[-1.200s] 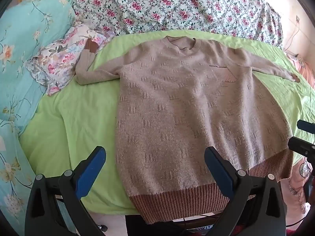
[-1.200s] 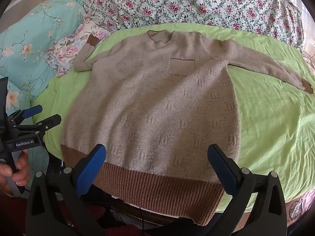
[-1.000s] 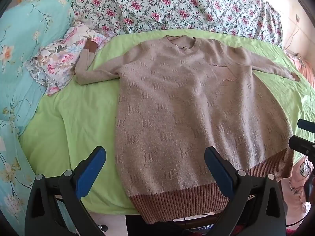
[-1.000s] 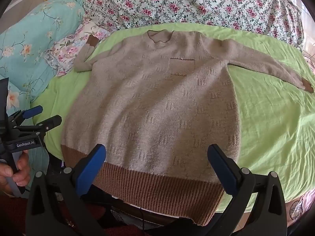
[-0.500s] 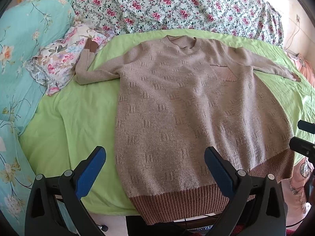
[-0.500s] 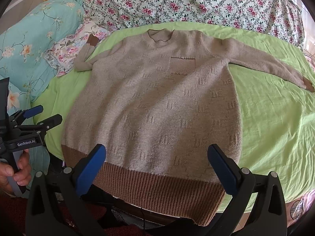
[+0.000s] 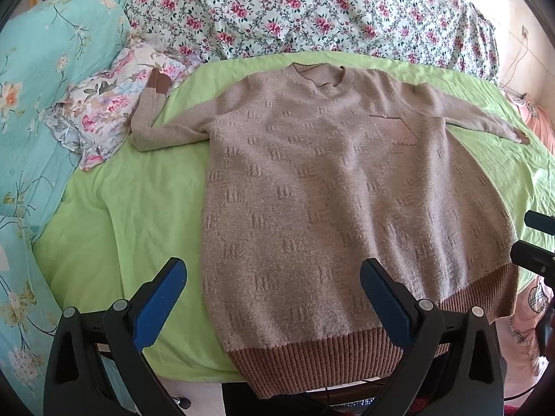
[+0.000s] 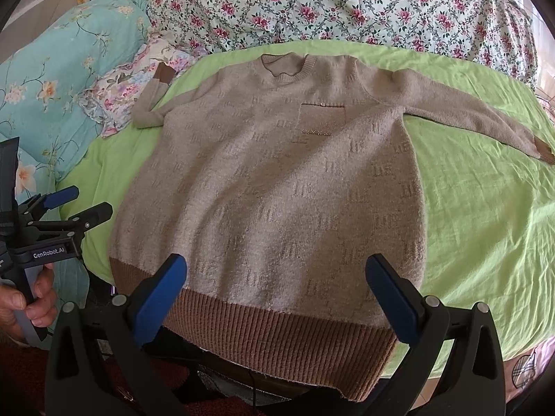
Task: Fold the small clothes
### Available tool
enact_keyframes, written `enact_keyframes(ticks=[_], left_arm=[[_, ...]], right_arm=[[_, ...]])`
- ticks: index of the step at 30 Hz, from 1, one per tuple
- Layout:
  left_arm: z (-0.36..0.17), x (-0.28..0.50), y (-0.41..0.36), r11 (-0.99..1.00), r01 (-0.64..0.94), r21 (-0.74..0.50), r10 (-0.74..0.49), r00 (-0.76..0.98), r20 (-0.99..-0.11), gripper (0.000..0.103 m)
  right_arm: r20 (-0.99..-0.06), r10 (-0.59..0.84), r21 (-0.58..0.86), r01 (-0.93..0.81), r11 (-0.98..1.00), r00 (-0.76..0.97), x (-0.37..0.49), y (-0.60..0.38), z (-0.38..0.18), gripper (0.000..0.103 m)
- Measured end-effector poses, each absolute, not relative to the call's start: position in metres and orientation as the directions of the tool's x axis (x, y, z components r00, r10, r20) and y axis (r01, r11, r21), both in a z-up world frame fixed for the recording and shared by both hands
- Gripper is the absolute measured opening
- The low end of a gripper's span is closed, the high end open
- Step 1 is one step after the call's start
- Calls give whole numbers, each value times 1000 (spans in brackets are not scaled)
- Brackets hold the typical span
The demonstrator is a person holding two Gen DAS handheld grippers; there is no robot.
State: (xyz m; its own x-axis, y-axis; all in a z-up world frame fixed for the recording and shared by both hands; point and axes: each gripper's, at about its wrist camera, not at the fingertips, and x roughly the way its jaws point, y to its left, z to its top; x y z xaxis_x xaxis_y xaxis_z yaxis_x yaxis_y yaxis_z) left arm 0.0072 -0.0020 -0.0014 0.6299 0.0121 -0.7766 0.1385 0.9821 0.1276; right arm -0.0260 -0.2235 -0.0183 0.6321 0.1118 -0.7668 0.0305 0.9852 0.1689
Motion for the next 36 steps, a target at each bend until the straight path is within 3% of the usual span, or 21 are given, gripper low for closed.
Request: enact_keyframes(ticks=[15, 24, 27, 31, 36], left_arm=[[-8, 17, -4, 987, 145, 74, -28, 600, -799, 101], [-24, 36, -6, 985, 164, 50, -46, 539, -841, 102], [-23, 46, -7, 985, 168, 46, -53, 542, -839, 102], [-16, 64, -7, 986, 163, 40, -62, 574, -817, 102], [-8, 98, -12, 987, 149, 67, -37, 604, -796, 102]], right_arm=[[-754, 132, 206, 41, 978, 643, -20, -232, -29, 103], [-667, 151, 313, 91, 945, 730, -8, -274, -32, 103], [-666, 117, 336, 157, 929, 737, -7, -305, -30, 103], [-665, -35, 269, 284, 920, 746, -2, -364, -23, 101], [-671, -222, 205, 464, 862, 708, 10, -458, -14, 84]])
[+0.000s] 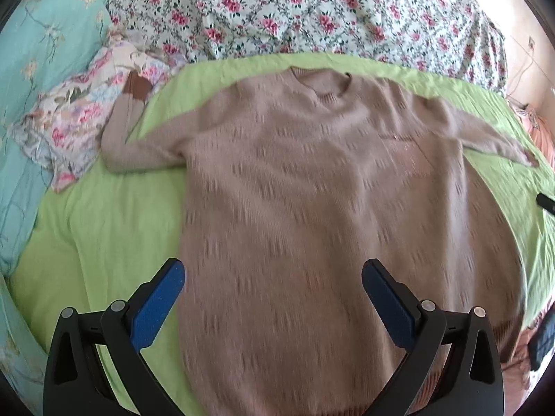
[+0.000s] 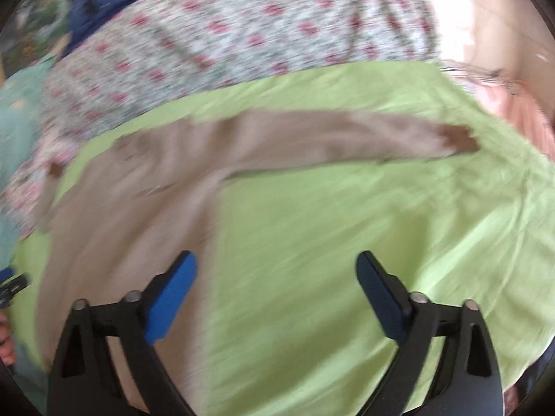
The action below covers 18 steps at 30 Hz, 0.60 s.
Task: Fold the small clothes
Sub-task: 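Grasp the brown cuff of a sweater sleeve with the right gripper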
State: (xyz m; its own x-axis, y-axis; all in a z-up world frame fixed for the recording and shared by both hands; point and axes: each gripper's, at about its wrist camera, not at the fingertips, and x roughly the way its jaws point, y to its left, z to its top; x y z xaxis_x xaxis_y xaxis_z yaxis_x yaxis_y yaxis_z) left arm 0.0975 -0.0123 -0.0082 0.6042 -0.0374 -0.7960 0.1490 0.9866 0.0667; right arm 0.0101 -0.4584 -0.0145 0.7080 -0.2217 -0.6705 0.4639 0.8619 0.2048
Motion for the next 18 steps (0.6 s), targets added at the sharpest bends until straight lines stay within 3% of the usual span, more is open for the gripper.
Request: enact_keyframes(ticks=[3, 5, 15, 17, 18], left_arm=[[-5, 119, -17, 986, 144, 82, -24, 617, -786, 102], [-4, 131, -20, 986, 141, 87, -20, 621, -783, 102], [-33, 164, -35, 988, 140, 71, -19, 555, -831, 102], [-42, 165, -38, 986, 145, 80, -11, 538, -843, 102], [-46, 166, -40, 986, 146, 80, -10, 531, -848, 102]], right_arm=[[-664, -251, 295, 555, 777, 704, 18, -531, -13, 76], [-675, -291, 323, 626, 709, 678, 24, -577, -14, 64], [-730, -335, 416, 776, 473, 596, 45, -703, -57, 44], [-719, -342, 434, 775, 460, 605, 47, -713, -60, 21], [-706, -340, 446, 763, 468, 621, 48, -712, -58, 16]])
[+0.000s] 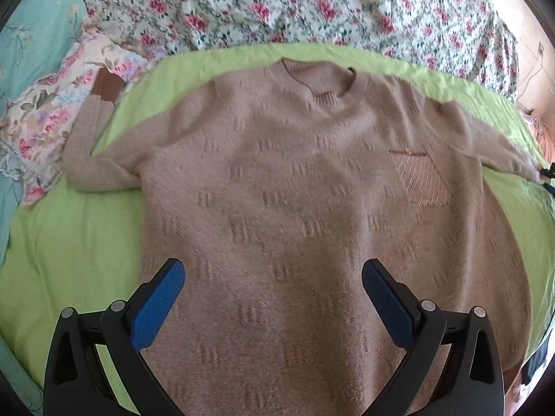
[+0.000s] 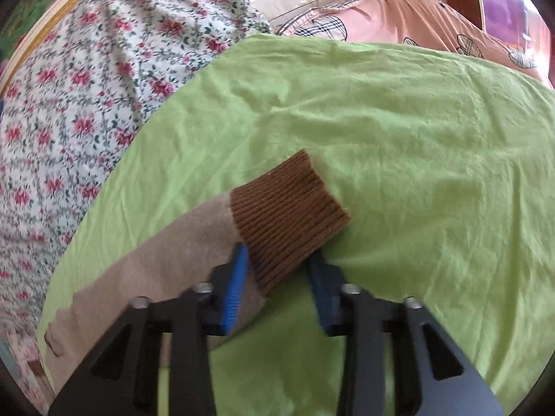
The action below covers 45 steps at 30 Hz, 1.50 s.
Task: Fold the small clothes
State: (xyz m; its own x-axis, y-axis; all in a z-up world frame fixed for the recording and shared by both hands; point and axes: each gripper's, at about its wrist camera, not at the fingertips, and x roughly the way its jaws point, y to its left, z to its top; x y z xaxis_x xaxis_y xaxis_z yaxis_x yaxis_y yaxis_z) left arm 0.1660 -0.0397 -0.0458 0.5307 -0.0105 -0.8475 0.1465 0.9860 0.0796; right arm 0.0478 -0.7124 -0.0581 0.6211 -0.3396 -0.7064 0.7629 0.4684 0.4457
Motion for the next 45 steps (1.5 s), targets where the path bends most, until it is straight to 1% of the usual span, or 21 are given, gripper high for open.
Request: enact_keyframes(ticks=[1, 4, 7, 10, 15, 20, 25, 29, 34, 37, 38, 39, 40, 41, 42, 43, 45], left_arm=[[-48, 166, -41, 986, 149, 76, -14, 525, -851, 102], [-54, 165, -42, 985, 155, 75, -15, 513, -858, 102], [-57, 163, -42, 985, 159, 73, -17, 505, -863, 102], [-57, 163, -42, 985, 161, 57, -33, 506, -862, 102], [-53, 157, -36, 987, 159, 31, -57, 517, -854, 102], [-48, 152, -23, 990, 143, 15, -63, 530, -846, 102], [-47, 148, -6, 993, 114, -13, -72, 533, -843, 102], [-47, 148, 6, 995, 99, -24, -75, 541, -838, 102], [-47, 152, 17, 996, 82, -33, -73, 552, -831, 102], [-48, 159, 22, 995, 82, -59, -95, 558, -824, 102], [-48, 162, 23, 994, 83, -73, -107, 562, -820, 102], [-49, 167, 24, 992, 84, -91, -122, 564, -817, 102], [-50, 173, 25, 990, 87, -107, -137, 561, -816, 102], [-52, 182, 25, 987, 91, -132, -161, 557, -815, 102], [-54, 189, 24, 984, 96, -150, -178, 556, -812, 102], [-56, 198, 24, 982, 98, -164, -191, 552, -811, 102], [-63, 221, 20, 974, 100, -205, -226, 535, -814, 102]], right_arm=[[-694, -336, 455, 749, 481, 637, 48, -707, -54, 12], [-650, -331, 450, 697, 558, 684, 55, -679, -33, 11], [-609, -273, 447, 607, 657, 745, 77, -637, -11, 11], [-578, -175, 472, 502, 725, 797, 105, -591, 3, 11], [-558, 30, 533, 330, 779, 829, 153, -504, 4, 11], [-547, 250, 598, 164, 785, 799, 211, -403, -7, 11], [-550, 401, 611, 26, 791, 732, 261, -303, -14, 11], [-562, 488, 627, -41, 778, 668, 287, -243, -31, 11], [-587, 543, 648, -54, 760, 600, 318, -192, -61, 11], [-591, 563, 657, -61, 752, 578, 327, -176, -72, 11], [-596, 569, 658, -61, 751, 567, 331, -173, -74, 16], [-607, 573, 659, -54, 750, 550, 335, -170, -78, 18], [-609, 580, 664, -53, 746, 542, 336, -168, -79, 25], [-598, 595, 677, -58, 733, 537, 335, -169, -79, 34], [-583, 606, 688, -67, 722, 542, 330, -172, -77, 38], [-574, 602, 686, -75, 723, 555, 322, -176, -73, 45], [-560, 579, 674, -81, 734, 593, 306, -188, -61, 46]])
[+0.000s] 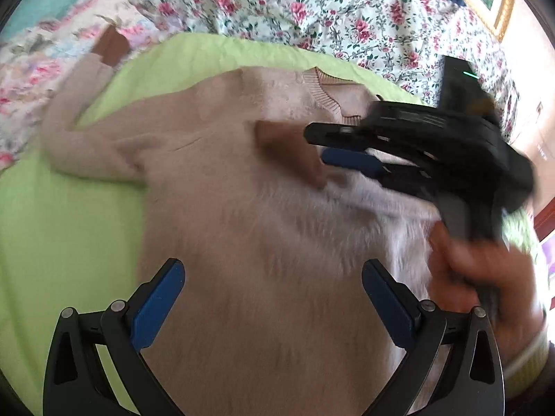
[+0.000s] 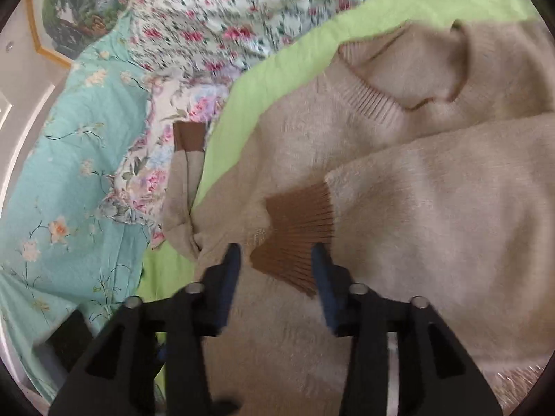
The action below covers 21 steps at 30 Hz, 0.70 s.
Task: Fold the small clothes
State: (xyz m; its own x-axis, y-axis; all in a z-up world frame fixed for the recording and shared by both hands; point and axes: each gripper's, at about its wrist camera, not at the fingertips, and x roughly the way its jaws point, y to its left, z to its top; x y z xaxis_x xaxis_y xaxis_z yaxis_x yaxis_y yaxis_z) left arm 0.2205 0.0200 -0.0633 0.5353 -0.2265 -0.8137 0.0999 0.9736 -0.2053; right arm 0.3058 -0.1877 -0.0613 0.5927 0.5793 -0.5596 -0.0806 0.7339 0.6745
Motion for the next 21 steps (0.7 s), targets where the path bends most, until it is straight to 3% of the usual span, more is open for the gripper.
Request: enact_keyframes(ticks=[4, 9, 11, 12, 13, 14, 16, 21], left_arm=[[-83, 272, 12, 953, 79, -292, -292, 493, -819, 102], [-96, 318, 1, 942, 43, -333, -307, 511, -803, 101], [-95, 327, -4, 945, 35, -326, -293, 533, -794, 88], [-94, 331, -6, 942, 37, -334, -300, 539, -787, 62], [-93, 334, -7, 937, 45, -346, -314, 540, -781, 24], [-92, 336, -8, 932, 55, -358, -330, 533, -779, 4], [-83, 332, -6, 924, 72, -376, -352, 543, -762, 6], [-49, 304, 21, 949, 68, -308, -269, 685, -677, 6]], right_arm=[[-508, 530, 689, -48, 723, 679, 258, -230, -40, 46], [-511, 407, 681, 69, 729, 757, 198, -289, -32, 46], [-518, 357, 676, 116, 728, 777, 183, -308, -33, 46], [-526, 323, 671, 151, 726, 787, 174, -323, -34, 46], [-534, 302, 669, 176, 722, 790, 169, -333, -35, 46], [-544, 275, 666, 209, 717, 792, 164, -347, -35, 46], [-553, 232, 654, 245, 716, 800, 156, -368, -33, 46], [-602, 157, 600, 314, 736, 783, 166, -405, -38, 46]])
